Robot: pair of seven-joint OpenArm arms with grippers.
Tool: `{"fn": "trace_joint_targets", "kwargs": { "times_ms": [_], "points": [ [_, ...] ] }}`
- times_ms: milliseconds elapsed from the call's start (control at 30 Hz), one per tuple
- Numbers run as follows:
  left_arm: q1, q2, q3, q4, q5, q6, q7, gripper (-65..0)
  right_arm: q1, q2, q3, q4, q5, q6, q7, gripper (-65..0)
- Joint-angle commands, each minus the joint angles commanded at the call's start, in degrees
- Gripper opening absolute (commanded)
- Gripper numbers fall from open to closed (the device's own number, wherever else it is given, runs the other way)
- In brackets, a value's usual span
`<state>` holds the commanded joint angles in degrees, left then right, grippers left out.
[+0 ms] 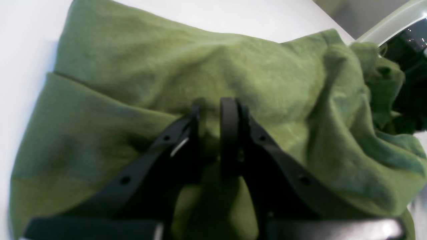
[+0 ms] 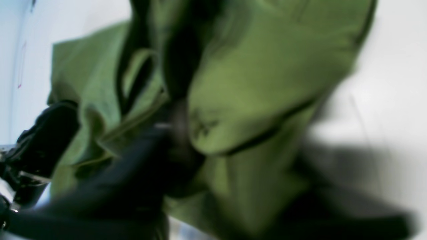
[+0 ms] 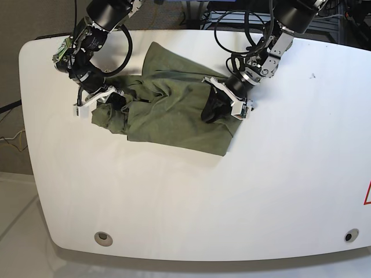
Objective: Fold the T-shirt properly
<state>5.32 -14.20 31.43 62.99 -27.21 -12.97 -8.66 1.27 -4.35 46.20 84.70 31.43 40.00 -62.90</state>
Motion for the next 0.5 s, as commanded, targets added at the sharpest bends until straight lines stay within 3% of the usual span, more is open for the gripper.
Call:
{"fn": "trace_joint_targets", "kwargs": {
  "times_ms": [367,500],
  "points": [
    [0.00,-0.79,0.00,0.00,-0.09,0.00,0.00,-57.7,-0.26,-0.26,-2.81,9.49,0.18,0.00,-0.09,-65.0],
    [0.00,-0.79,0.00,0.00,-0.09,0.00,0.00,-57.7,0.00,-1.76,-2.90,13.80,0.18,0.00,-2.73,-65.0]
  ]
}}
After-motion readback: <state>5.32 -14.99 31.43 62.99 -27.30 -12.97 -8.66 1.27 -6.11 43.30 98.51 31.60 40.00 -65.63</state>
